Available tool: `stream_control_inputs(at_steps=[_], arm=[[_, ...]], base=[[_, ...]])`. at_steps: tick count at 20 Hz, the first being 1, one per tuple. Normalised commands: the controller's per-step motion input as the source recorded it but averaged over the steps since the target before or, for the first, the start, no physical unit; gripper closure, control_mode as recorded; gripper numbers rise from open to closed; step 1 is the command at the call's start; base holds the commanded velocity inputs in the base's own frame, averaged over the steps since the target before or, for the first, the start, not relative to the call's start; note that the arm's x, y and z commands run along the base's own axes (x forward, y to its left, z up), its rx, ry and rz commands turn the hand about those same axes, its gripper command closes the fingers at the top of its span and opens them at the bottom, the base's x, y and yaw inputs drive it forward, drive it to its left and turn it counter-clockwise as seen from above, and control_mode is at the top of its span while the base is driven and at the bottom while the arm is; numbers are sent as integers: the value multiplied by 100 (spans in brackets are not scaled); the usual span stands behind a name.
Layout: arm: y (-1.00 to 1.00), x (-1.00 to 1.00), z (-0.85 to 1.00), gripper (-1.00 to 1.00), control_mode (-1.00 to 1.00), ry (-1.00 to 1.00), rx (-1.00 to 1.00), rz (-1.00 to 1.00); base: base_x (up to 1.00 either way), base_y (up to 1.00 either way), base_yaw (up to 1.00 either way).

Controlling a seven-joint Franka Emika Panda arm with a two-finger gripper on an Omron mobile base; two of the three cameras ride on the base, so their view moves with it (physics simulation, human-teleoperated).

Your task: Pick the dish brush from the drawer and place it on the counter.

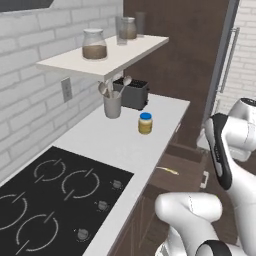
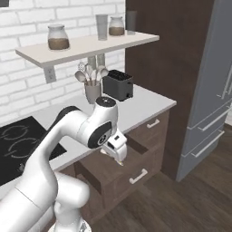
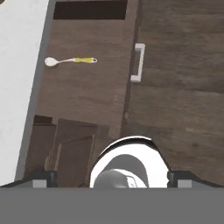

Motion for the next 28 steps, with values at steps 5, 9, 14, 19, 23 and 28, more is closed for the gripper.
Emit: stream_control_inputs(at_steps=[5,9,14,19,23,28], arm=[[-5,54,-40,-100,-100,9,0,-17],[-5,82,-39,-100,-100,7,0,-16],[-24,97,-10,-100,-100,8,0,-1],[-53,73,-2,-100,-100,15,0,1],[-51,58,-19,-100,-100,19,0,5],[-51,22,-43,-100,-100,15,0,7]], base=[[0,0,0],[0,0,0],[0,0,0],[0,0,0],[0,0,0],[0,0,0]])
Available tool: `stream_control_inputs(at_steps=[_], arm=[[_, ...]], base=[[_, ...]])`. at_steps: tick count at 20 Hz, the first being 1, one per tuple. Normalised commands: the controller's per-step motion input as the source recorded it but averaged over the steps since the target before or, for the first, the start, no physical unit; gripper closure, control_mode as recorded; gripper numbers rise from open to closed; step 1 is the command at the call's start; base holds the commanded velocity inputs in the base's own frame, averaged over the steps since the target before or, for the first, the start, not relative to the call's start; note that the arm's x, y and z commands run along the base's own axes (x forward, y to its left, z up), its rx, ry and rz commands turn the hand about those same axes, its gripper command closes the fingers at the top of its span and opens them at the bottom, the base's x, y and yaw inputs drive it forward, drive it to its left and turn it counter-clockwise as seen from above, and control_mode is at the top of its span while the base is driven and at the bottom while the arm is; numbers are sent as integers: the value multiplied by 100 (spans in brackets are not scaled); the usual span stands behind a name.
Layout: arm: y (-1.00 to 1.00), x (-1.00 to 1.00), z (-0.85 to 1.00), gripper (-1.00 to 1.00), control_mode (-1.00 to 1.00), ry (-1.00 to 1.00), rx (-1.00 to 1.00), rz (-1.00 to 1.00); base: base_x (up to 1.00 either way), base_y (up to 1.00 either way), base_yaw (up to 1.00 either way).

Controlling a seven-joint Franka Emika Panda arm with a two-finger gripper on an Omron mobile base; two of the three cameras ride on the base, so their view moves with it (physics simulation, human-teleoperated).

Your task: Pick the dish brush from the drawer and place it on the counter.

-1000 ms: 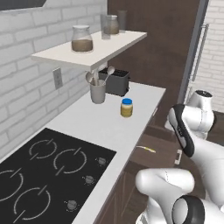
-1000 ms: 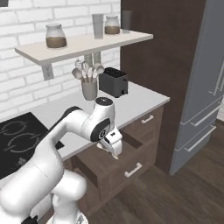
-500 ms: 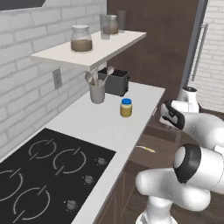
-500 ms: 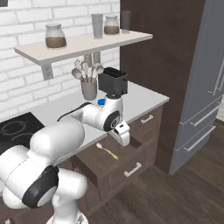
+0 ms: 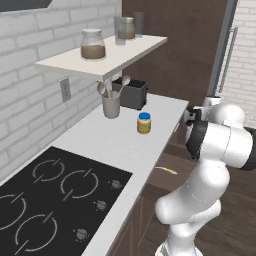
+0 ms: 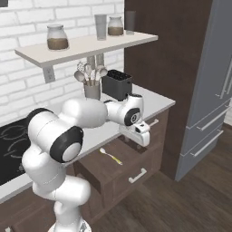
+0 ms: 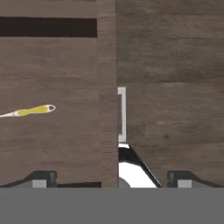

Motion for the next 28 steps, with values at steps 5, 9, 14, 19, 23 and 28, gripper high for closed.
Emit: stream_control_inputs(at_steps=[5,9,14,19,23,28], arm=[[-13,-49,-40,-100,-100,0,1,2],[29,4,-61,-100,-100,-5,0,9],[29,60,-65,-100,-100,-6,0,6],[-3,13,-68,-100,-100,-1,0,6],[-39,0,-47,-100,-100,0,0,8],[-20,4,-63,-100,-100,0,0,7]], base=[[0,0,0],[0,0,0],[0,0,0],[0,0,0],[0,0,0],[0,0,0]])
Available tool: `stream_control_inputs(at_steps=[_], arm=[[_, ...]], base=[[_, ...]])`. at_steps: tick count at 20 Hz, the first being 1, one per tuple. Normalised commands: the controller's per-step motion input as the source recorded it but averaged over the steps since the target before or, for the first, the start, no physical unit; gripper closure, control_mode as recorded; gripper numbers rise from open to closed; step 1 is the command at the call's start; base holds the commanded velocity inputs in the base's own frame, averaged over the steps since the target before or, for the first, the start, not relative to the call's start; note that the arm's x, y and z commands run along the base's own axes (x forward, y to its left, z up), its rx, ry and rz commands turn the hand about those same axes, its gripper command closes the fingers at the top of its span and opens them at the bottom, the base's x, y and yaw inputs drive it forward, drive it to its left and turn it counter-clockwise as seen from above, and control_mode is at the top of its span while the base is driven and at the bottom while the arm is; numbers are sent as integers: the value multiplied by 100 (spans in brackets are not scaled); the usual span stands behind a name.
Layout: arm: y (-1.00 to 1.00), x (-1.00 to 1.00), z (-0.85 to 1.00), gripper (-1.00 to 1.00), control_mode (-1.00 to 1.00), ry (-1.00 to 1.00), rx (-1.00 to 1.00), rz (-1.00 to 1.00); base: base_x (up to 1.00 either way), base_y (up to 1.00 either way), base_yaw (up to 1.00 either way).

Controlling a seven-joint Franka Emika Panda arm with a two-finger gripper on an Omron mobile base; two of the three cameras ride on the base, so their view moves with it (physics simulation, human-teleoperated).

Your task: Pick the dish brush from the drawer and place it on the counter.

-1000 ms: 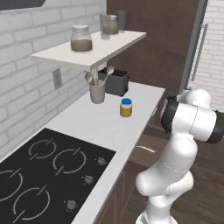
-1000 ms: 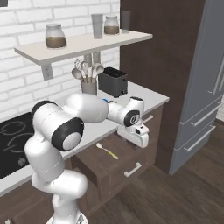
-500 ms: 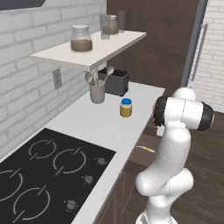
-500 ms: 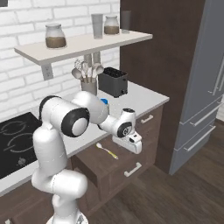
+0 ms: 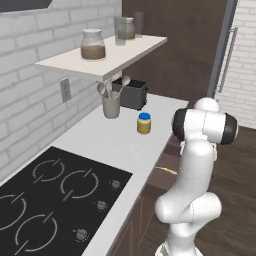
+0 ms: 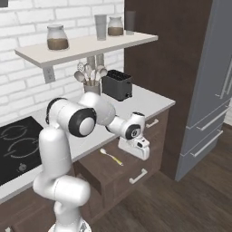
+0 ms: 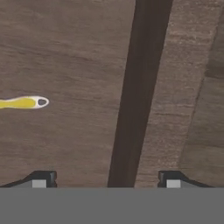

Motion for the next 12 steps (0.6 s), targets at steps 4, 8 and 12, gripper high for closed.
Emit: stream_control_inputs(at_steps=[4,8,12], arm=[[-73,-38,-47,-100,-100,0,0,2],[-88,-61,-69,-100,-100,0,0,0],[-84,-71,-87,-100,-100,-5,0,3]], base=[[0,0,0],[0,0,0],[0,0,0]])
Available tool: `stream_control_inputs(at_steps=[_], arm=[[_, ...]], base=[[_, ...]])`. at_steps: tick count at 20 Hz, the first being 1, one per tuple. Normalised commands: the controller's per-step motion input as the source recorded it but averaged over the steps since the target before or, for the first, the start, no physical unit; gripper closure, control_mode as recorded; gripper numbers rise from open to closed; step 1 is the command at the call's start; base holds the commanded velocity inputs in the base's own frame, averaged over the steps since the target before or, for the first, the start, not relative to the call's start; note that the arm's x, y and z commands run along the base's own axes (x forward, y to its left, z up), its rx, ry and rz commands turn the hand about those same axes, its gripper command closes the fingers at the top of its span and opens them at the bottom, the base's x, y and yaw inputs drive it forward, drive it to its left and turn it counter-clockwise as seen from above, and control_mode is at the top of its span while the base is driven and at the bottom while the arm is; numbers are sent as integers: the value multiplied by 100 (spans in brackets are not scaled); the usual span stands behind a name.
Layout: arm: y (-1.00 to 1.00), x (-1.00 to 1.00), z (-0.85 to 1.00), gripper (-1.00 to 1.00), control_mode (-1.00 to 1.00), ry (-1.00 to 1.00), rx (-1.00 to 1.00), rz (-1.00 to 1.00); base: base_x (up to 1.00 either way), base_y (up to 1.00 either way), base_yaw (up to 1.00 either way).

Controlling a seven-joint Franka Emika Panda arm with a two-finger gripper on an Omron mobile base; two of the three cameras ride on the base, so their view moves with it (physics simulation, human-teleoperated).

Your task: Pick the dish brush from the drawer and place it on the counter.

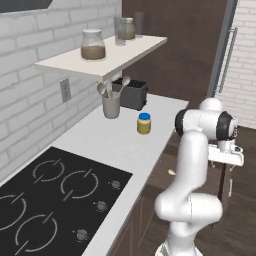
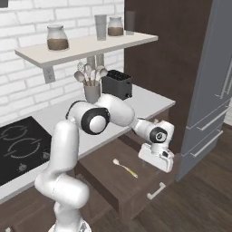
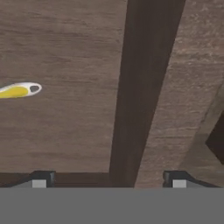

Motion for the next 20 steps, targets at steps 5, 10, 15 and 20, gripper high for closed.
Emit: stream_control_inputs(at_steps=[5,10,15,20], arm=[[-98,-95,-46,-100,-100,-25,1,11],[-16,-100,35,-100,-100,-44,0,19],[96,-78,94,-100,-100,-38,-15,25],[97,-48,27,-100,-100,-23,-30,42]], base=[[0,0,0],[0,0,0],[0,0,0],[0,0,0]])
